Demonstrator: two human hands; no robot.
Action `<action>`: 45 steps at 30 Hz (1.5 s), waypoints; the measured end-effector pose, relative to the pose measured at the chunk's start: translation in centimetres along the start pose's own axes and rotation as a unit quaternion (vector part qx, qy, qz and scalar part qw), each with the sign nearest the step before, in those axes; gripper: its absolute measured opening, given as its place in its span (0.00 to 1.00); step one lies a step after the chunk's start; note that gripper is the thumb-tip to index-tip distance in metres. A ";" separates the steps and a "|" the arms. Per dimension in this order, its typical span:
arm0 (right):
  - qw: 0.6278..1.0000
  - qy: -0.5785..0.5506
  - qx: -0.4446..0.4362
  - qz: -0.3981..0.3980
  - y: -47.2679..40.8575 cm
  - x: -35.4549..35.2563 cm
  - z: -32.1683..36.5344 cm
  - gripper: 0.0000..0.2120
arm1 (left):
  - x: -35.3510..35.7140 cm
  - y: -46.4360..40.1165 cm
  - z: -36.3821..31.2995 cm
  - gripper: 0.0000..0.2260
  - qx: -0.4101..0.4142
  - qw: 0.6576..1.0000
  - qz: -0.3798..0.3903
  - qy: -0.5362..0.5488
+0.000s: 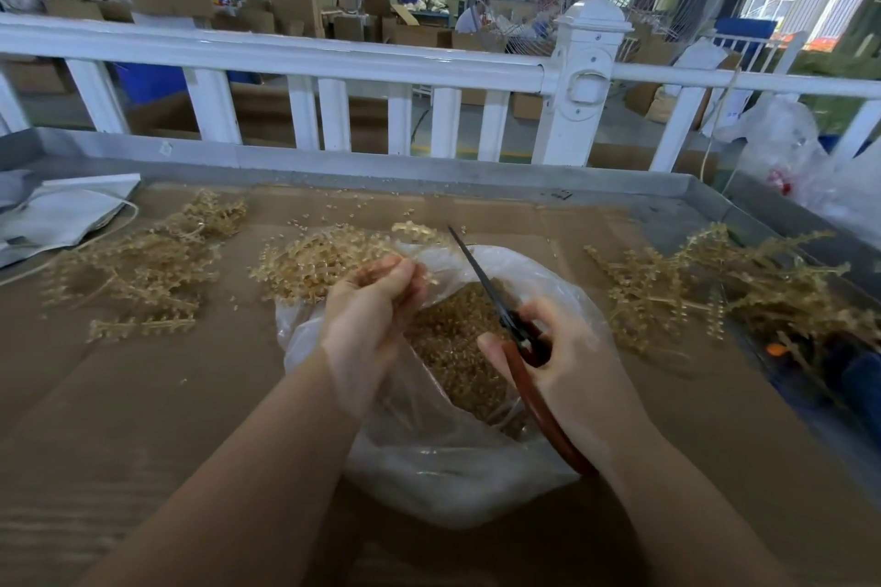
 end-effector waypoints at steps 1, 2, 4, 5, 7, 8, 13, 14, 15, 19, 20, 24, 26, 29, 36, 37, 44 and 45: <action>1.000 0.007 0.001 0.006 0.1 -0.1 -0.1 0.11 | 0.0 -0.2 -0.3 0.05 0.001 1.000 -0.007 0.006; 1.000 0.012 0.000 0.011 0.2 -0.1 -0.1 0.12 | -0.1 -0.3 -0.5 0.04 0.000 1.000 -0.013 0.013; 1.000 0.020 -0.003 0.023 0.3 0.0 0.0 0.12 | -0.2 -0.4 -0.6 0.04 -0.016 0.999 -0.020 0.032; 0.999 0.031 -0.005 0.032 0.3 0.1 0.0 0.13 | -0.2 -0.5 -0.5 0.04 -0.026 0.998 -0.018 0.045; 0.997 0.059 -0.009 0.044 0.2 0.2 0.1 0.14 | -0.4 -0.4 -0.3 0.04 -0.047 0.997 -0.004 0.069; 0.996 0.067 -0.006 0.050 0.1 0.2 0.2 0.14 | -0.4 -0.4 -0.2 0.04 -0.055 0.995 0.004 0.079; 0.991 0.092 0.017 0.099 0.3 0.0 0.5 0.15 | -0.5 0.0 0.0 0.06 -0.075 0.991 0.016 0.110; 0.990 0.095 0.017 0.102 0.3 -0.1 0.6 0.15 | -0.5 0.0 -0.1 0.06 -0.075 0.991 0.017 0.108; 0.990 0.096 0.015 0.101 0.4 -0.1 0.7 0.15 | -0.5 0.0 -0.1 0.06 -0.074 0.991 0.019 0.107; 0.992 0.096 0.016 0.085 0.0 0.1 0.9 0.15 | -0.5 0.1 0.3 0.07 -0.083 0.992 0.046 0.078; 0.991 0.101 0.016 0.084 -0.1 0.3 0.9 0.16 | -0.4 0.2 0.5 0.06 -0.091 0.992 0.059 0.065; 0.989 0.124 0.003 0.078 -0.4 1.0 0.4 0.15 | -0.4 0.3 1.4 0.05 -0.108 0.990 0.087 0.017; 0.989 0.133 -0.002 0.069 -0.5 1.3 0.2 0.15 | -0.4 0.3 1.6 0.05 -0.105 0.990 0.090 0.005; 0.987 0.144 -0.012 0.064 -0.6 1.6 -0.1 0.15 | -0.4 0.4 1.7 0.04 -0.106 0.989 0.104 -0.012; 0.989 0.127 -0.019 0.069 -0.6 2.0 -0.5 0.16 | -0.4 0.6 1.6 0.04 -0.119 0.986 0.112 -0.025; 0.989 0.127 -0.021 0.069 -0.6 1.9 -0.6 0.16 | -0.4 0.6 1.6 0.04 -0.122 0.985 0.116 -0.026; 0.986 0.142 -0.042 0.072 -0.8 1.9 -0.9 0.18 | -0.6 0.6 1.6 0.04 -0.134 0.982 0.127 -0.026; 0.986 0.141 -0.046 0.070 -0.8 1.9 -1.0 0.17 | -0.6 0.6 1.6 0.04 -0.135 0.982 0.128 -0.026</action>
Point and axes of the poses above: each hand's wrist, its own y-axis away from the middle knuckle, its own x-axis out of the palm, z = x × y, the point moved 1 cm from there along -y, towards the middle knuckle, and after that the axes turned 14 degrees about -y, right-handed, at the moved point
